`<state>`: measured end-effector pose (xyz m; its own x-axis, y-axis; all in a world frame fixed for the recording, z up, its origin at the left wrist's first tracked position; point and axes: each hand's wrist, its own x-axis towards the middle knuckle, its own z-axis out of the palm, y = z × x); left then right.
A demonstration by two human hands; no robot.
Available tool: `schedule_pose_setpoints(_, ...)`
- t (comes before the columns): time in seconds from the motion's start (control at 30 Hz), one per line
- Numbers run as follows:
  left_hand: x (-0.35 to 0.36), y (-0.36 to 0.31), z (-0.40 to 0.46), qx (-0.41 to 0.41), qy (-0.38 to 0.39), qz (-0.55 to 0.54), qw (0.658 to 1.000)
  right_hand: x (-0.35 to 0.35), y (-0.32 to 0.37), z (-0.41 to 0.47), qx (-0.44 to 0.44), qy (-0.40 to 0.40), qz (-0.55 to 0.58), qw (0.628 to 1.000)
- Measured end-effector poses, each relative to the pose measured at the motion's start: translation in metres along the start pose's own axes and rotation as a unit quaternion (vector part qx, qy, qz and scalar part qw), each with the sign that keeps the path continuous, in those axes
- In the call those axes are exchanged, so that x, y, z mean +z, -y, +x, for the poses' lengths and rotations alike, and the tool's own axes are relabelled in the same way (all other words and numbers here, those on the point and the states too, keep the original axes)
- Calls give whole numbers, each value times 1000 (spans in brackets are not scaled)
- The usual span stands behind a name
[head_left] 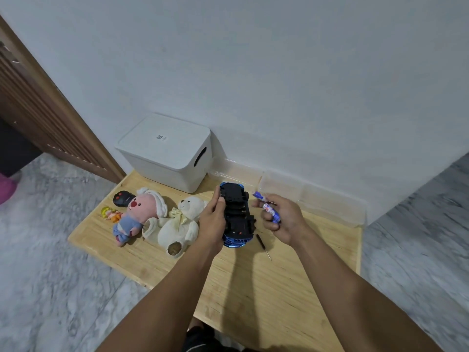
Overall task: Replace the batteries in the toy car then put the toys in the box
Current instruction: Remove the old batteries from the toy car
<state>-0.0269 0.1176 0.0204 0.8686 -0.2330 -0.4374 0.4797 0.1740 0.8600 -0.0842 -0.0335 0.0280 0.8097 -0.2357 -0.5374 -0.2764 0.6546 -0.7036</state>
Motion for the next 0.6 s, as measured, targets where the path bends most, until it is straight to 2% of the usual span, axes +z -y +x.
schedule_pose_setpoints(0.1,-3,1,-1,-8,5,-3,1000,-5,4,1,2,21,88,996)
schedule_pose_setpoints(0.3,-8,3,1,-37,13,-3,999,-5,10,5,25,96,182,978)
schedule_pose_setpoints(0.6,-13,0,1,-84,16,9,996,7,14,6,59,75,163,982)
